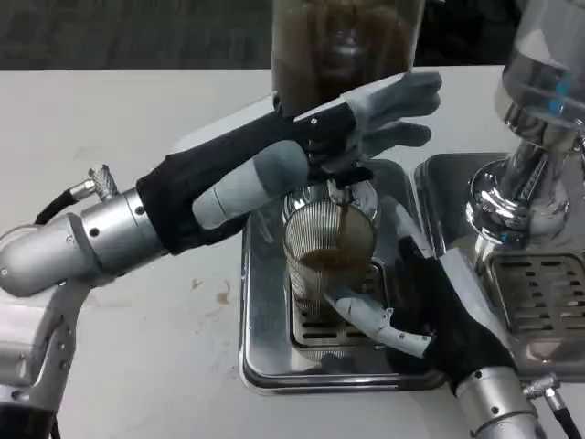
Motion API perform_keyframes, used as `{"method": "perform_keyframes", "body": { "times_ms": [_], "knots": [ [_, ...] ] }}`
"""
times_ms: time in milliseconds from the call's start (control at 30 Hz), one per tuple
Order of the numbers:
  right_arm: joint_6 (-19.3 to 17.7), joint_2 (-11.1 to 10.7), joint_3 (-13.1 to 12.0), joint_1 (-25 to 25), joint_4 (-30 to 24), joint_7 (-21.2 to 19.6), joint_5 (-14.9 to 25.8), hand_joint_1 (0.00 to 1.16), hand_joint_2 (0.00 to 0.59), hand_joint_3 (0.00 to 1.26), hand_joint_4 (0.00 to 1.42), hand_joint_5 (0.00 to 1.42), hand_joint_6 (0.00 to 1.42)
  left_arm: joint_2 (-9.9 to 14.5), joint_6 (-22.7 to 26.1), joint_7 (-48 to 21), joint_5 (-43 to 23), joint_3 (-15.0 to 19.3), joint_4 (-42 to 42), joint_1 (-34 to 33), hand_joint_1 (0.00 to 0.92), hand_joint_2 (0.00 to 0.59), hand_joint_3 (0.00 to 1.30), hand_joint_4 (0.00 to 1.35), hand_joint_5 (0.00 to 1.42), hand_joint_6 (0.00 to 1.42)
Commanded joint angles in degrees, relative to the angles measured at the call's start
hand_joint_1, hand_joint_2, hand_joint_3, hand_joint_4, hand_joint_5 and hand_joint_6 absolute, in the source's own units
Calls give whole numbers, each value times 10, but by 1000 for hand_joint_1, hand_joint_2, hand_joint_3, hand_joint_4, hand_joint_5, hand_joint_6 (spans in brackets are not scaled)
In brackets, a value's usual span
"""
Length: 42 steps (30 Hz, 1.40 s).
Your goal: Grasp the cup under the faucet to collect the drink, then remove the cup.
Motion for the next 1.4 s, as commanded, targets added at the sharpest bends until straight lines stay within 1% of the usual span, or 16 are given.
{"method": "perform_keyframes", "body": {
  "times_ms": [33,167,233,300,567,633,767,833,967,1067,1100,1233,1333,1400],
  "knots": [
    [-18,-4,-4,-1,-2,20,20,601,225,0,0,0,0,7,12,-2,4,0,0,8,0,20,5,0,68,0],
    [-18,1,-10,0,-4,26,36,607,225,0,0,0,0,7,12,-2,4,2,-1,9,0,23,5,0,68,0],
    [-17,1,-10,0,-6,25,35,611,224,0,0,0,0,7,13,-2,4,2,-1,9,0,23,5,0,68,0],
    [-16,0,-8,-1,-8,26,32,613,211,0,0,0,0,7,13,-2,4,3,-1,9,0,24,5,0,68,0],
    [-17,-5,-4,6,-18,31,27,614,208,0,0,0,0,6,14,0,5,4,1,9,0,24,5,0,68,0],
    [-16,-2,-4,5,-14,32,29,614,208,0,0,0,0,5,13,1,4,6,0,9,0,24,5,0,68,0],
    [-16,1,-6,4,-9,25,27,614,208,0,0,0,0,-9,-3,24,-12,30,-14,11,0,26,18,0,68,0],
    [-19,2,-8,6,-10,20,26,614,208,0,0,0,0,-16,-23,44,-21,55,-35,11,0,32,29,0,68,0],
    [-23,4,-10,7,-8,15,26,614,208,0,0,0,0,-24,-47,74,-29,90,-57,12,0,40,40,0,59,0],
    [-30,4,-8,6,-6,11,21,614,208,0,0,0,0,-29,-67,101,-35,120,-71,27,0,44,44,0,57,0],
    [-32,4,-8,6,-6,11,20,614,208,0,0,0,0,-29,-71,106,-34,125,-74,31,0,45,46,0,57,0],
    [-37,5,-10,9,-5,10,19,614,208,0,0,0,0,-21,-122,155,19,159,-85,81,0,59,47,0,4,0],
    [-41,5,-11,9,-2,10,20,614,208,0,0,0,0,-23,-150,180,47,174,-68,135,0,61,45,0,0,0],
    [-42,5,-11,7,0,10,18,614,208,0,0,0,0,-22,-166,198,61,184,-50,157,0,62,31,0,0,0]
  ]
}}
